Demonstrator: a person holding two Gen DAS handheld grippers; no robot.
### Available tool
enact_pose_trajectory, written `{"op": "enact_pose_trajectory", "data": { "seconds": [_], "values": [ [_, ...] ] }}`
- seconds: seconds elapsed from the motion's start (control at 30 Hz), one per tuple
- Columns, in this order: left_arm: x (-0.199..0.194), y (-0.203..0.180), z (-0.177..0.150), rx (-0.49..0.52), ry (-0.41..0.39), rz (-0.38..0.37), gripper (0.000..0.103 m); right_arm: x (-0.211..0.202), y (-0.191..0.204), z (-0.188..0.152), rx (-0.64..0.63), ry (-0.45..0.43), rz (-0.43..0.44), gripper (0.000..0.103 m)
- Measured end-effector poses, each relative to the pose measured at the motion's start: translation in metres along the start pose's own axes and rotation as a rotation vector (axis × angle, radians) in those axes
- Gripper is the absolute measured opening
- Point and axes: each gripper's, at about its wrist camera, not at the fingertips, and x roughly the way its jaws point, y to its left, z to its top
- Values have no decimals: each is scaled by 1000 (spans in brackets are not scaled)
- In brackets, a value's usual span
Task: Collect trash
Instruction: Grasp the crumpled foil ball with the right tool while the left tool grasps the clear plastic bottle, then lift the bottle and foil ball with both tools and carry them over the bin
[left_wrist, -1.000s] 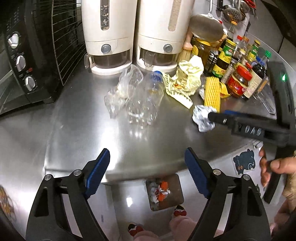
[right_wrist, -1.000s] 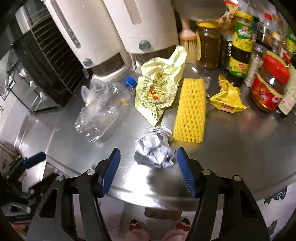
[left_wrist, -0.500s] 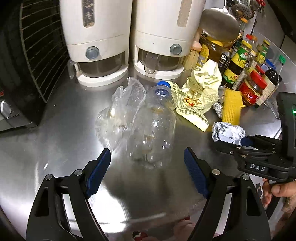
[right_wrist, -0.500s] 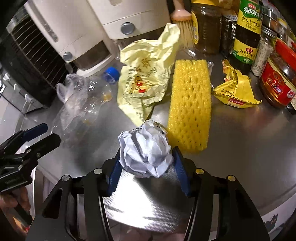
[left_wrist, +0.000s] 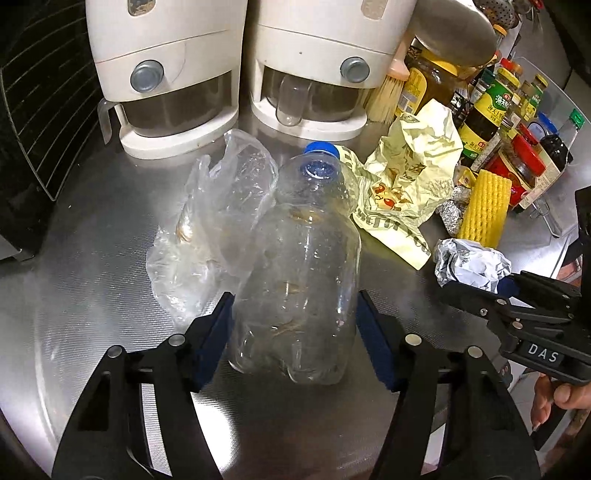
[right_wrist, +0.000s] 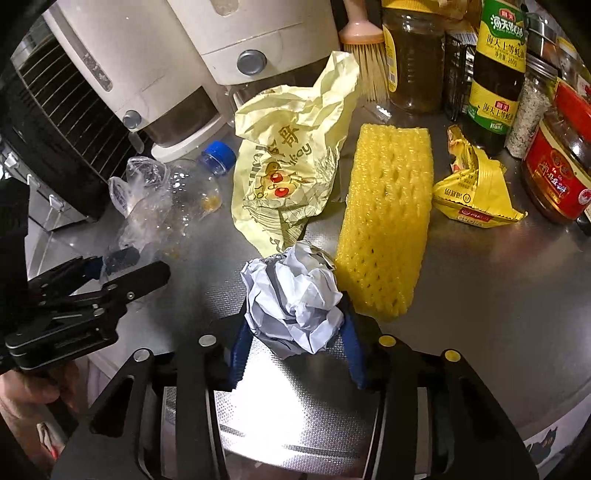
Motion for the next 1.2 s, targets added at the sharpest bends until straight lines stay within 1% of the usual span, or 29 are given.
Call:
{"op": "enact_pose_trajectory", "data": {
  "seconds": [0.2,0.33,0.4,0.7,0.9,1.2],
  "values": [
    [-12,-7,-9,13,-16,-3,61,-11,9,-3,-31,-19,11,41],
    [-26,-13,-24,5,-36,3,61,-22,10,-10,-30,-28,22,41],
    [-37,-16,-34,-4,-62,12,60,-28,12,-15,-34,-33,27,41],
    [-82,-34,-82,-28,-88,44,60,-52,19,-54,-56,-32,41,41],
    [-113,-54,-112,-14,-114,67,60,-72,18,-82,-65,-36,46,41],
    [-148,-72,-153,-18,-134,75,59,-95,13,-121,-56,-27,36,41]
  ]
}}
